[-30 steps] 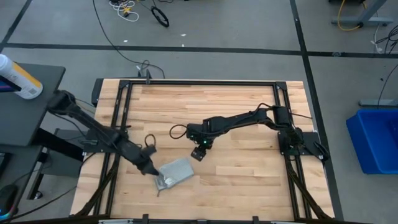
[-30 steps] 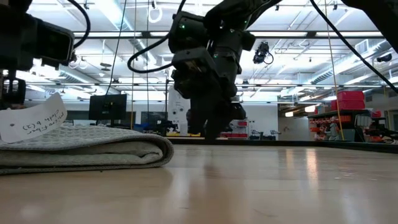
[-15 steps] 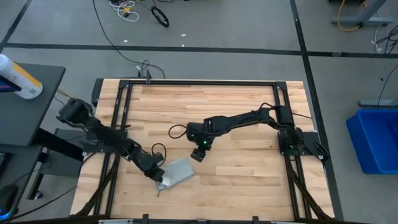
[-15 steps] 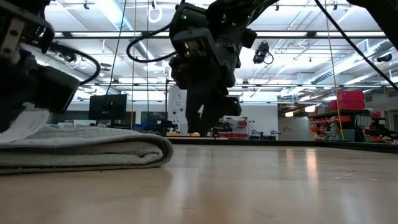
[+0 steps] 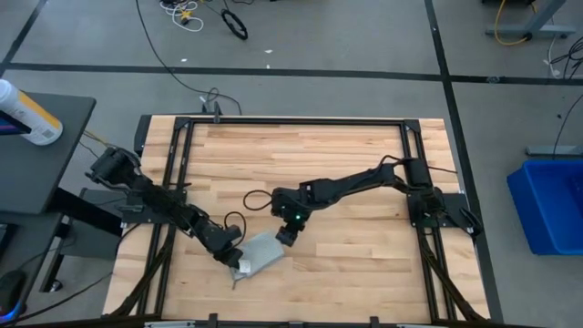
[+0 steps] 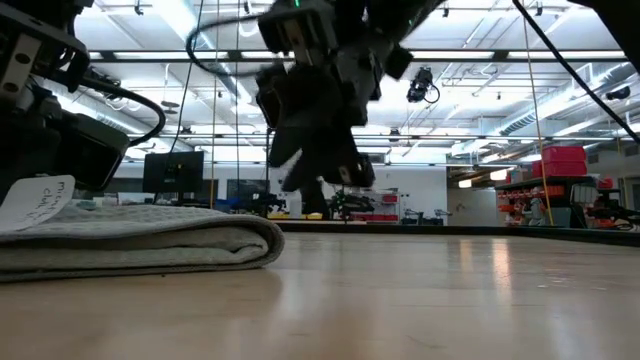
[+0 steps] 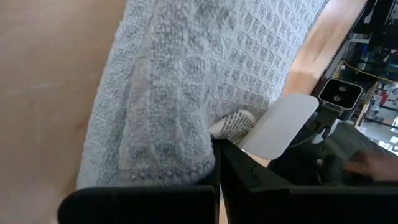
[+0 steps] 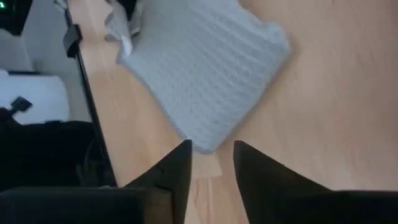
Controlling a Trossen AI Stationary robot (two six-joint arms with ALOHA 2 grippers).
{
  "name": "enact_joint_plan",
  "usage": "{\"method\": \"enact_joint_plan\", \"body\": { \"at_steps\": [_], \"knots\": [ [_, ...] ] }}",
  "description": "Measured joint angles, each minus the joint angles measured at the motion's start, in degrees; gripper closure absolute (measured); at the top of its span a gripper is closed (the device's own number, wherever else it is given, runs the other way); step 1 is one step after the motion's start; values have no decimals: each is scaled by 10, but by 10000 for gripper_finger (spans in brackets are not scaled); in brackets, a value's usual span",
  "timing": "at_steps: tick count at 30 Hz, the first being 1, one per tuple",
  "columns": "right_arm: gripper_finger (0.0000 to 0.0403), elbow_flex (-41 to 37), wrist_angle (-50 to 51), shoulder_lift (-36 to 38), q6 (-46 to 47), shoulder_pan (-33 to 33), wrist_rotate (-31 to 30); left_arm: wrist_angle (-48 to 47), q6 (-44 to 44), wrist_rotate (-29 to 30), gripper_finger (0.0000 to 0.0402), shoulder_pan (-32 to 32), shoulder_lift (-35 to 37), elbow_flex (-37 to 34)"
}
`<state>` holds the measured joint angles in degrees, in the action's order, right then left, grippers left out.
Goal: Fold microfiber towels
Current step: Fold the gray microfiber towel
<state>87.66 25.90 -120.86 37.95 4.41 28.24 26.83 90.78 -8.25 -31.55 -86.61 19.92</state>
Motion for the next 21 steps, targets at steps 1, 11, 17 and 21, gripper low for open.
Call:
{"method": "enact_joint_plan", "body": {
  "at_steps": [1,11,17,21],
  "knots": [
    [263,-15,-19,0,14,-1,4,0,0,0,402,0,0,0],
    [157,-120,-292,-1,169,-12,13,3,-1,3,402,0,-1,-1],
    [169,-159,-286,-2,176,-18,-1,11,-2,7,402,0,-2,-1],
    [173,-174,-298,-1,185,-14,6,11,-6,7,402,-1,-2,-1]
  ]
}}
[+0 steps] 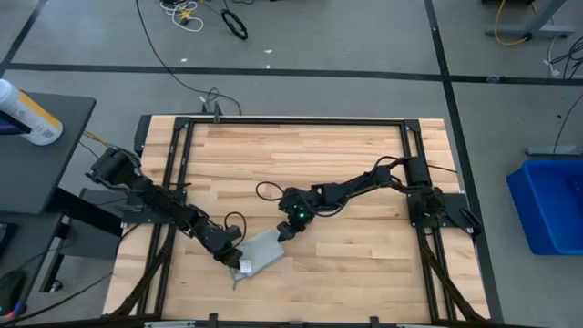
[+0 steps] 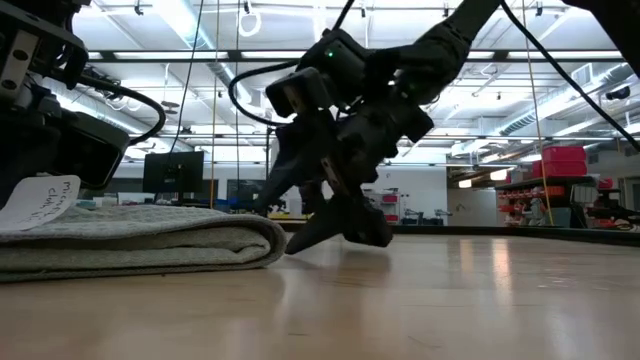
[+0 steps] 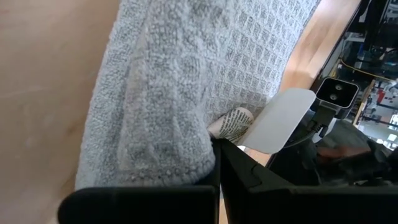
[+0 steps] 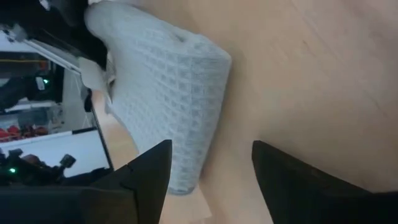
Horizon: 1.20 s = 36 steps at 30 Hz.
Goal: Fold microfiber towels
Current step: Fold the gray microfiber towel
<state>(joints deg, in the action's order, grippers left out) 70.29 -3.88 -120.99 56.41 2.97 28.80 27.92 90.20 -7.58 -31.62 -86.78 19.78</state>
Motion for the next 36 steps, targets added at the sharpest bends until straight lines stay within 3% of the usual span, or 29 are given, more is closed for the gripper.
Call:
{"method": "enact_joint_plan", "body": {
  "at_steps": [10,17,30,36],
  "knots": [
    [168,57,-9,-47,27,19,12,0,-4,4,402,0,0,0],
    [178,99,42,-64,25,23,-1,0,-5,9,402,0,0,0],
    [198,103,74,-64,-4,23,-18,0,-8,11,402,0,0,0],
    [226,102,74,-65,-4,23,-17,0,-8,11,402,0,0,0]
  ]
}}
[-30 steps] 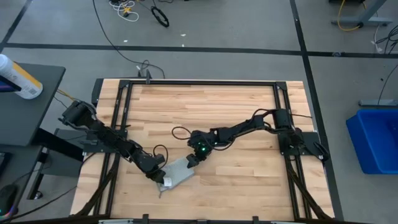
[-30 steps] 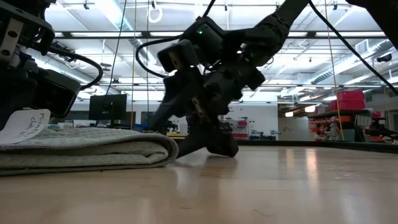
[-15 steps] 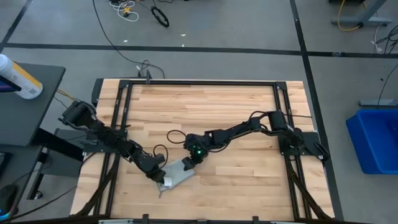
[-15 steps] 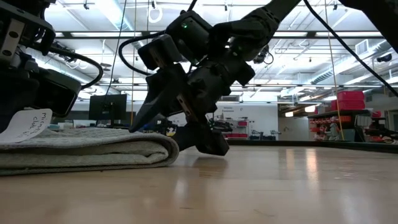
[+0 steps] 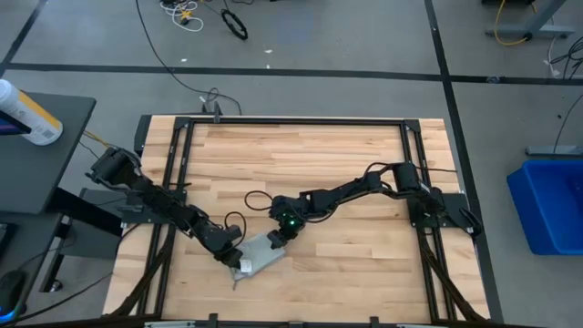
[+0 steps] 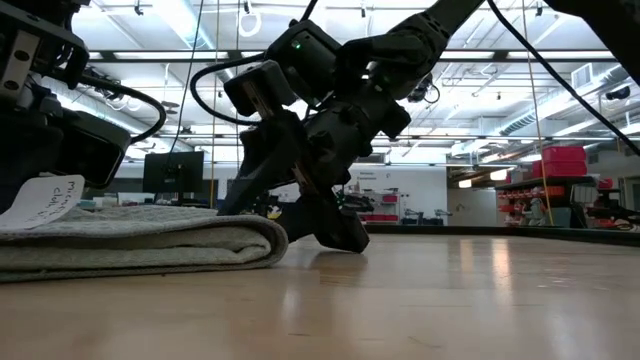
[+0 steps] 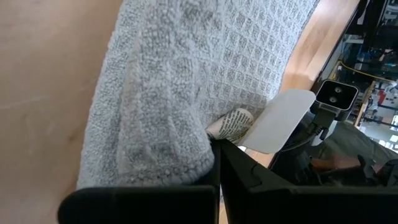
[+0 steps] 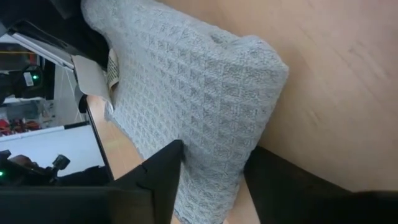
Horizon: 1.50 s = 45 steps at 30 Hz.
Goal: Fold microfiber towels
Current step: Fold the gray microfiber towel
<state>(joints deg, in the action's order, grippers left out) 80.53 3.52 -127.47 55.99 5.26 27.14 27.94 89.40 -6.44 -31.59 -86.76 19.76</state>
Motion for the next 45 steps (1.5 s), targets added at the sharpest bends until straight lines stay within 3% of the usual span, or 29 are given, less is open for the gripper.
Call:
{"method": "enact_joint_plan", "body": {
  "at_steps": [3,8,19,29,35,38,45],
  "knots": [
    [270,0,3,0,1,0,-6,0,1,0,402,0,0,0],
    [383,0,5,0,-6,3,-16,0,2,0,402,0,0,0],
    [392,6,32,0,-4,10,-25,0,3,0,402,0,0,0],
    [392,122,95,-5,-76,16,-21,-1,3,0,402,0,0,0],
    [392,125,91,-4,-94,16,-3,-2,2,0,402,0,0,0],
    [392,106,61,-4,-98,19,26,-2,2,0,402,0,0,0],
    [392,53,-132,-3,-35,32,60,-3,1,2,402,0,0,0]
  ]
}}
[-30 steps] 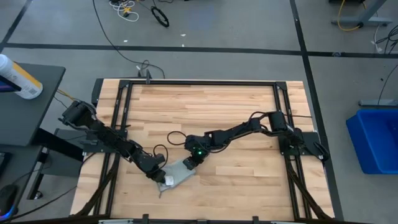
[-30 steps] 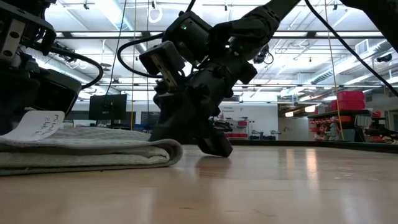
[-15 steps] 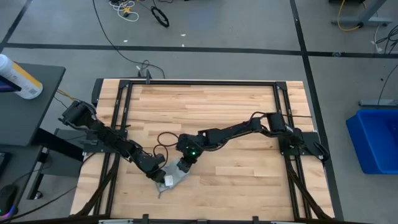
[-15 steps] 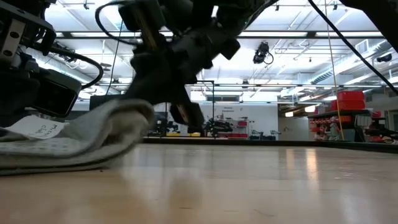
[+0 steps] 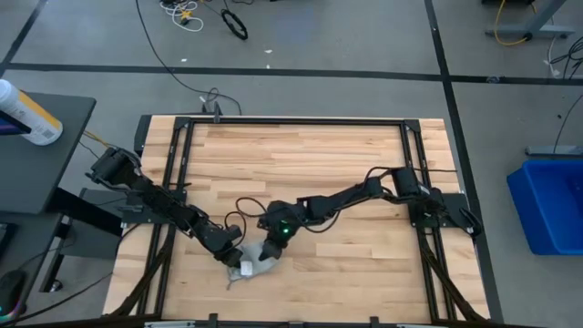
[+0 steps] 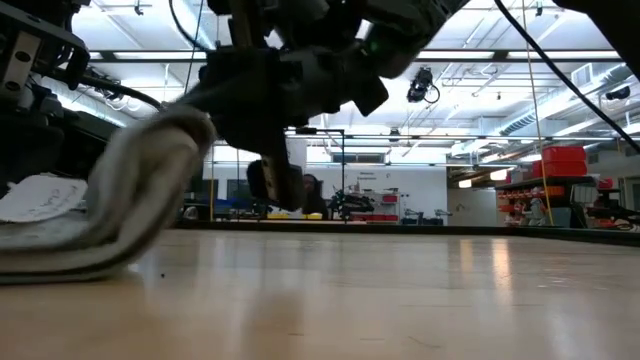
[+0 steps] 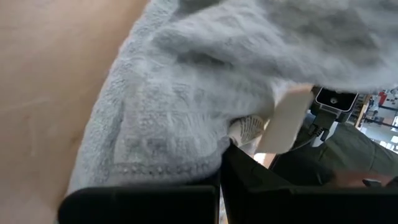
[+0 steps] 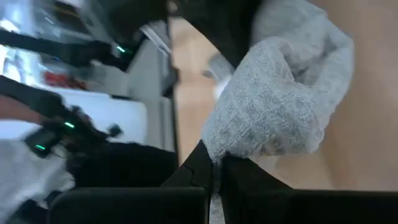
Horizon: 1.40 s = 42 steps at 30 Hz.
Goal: Fold microfiber towels
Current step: Fold the gray microfiber towel
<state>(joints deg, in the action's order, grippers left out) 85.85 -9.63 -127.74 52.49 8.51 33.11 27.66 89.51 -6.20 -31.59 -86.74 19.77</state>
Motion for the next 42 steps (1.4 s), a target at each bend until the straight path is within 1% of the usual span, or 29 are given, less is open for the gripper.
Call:
{"method": "enact_joint_plan", "body": {
  "at_steps": [3,7,19,23,26,31,38,40,42],
  "knots": [
    [392,-17,-56,0,31,1,0,0,1,1,402,0,0,0],
    [392,-33,-85,0,47,1,-1,0,0,1,402,0,0,0],
    [392,-47,-89,2,55,-1,-7,3,-5,5,402,-17,0,-1],
    [392,-47,-89,2,55,-1,-8,-21,7,11,402,-33,14,-2],
    [392,-47,-89,2,55,-1,-9,-53,16,37,402,-46,44,-2],
    [392,-47,-89,2,54,-1,-12,-110,13,81,402,-54,118,-2],
    [392,-47,-89,2,54,-2,-14,-240,-2,94,402,-54,215,-2],
    [392,-47,-91,2,54,-2,-14,-262,-2,103,402,-54,236,-2],
    [392,-47,-107,2,55,-2,-14,-261,2,114,402,-54,254,-8]
  ]
}}
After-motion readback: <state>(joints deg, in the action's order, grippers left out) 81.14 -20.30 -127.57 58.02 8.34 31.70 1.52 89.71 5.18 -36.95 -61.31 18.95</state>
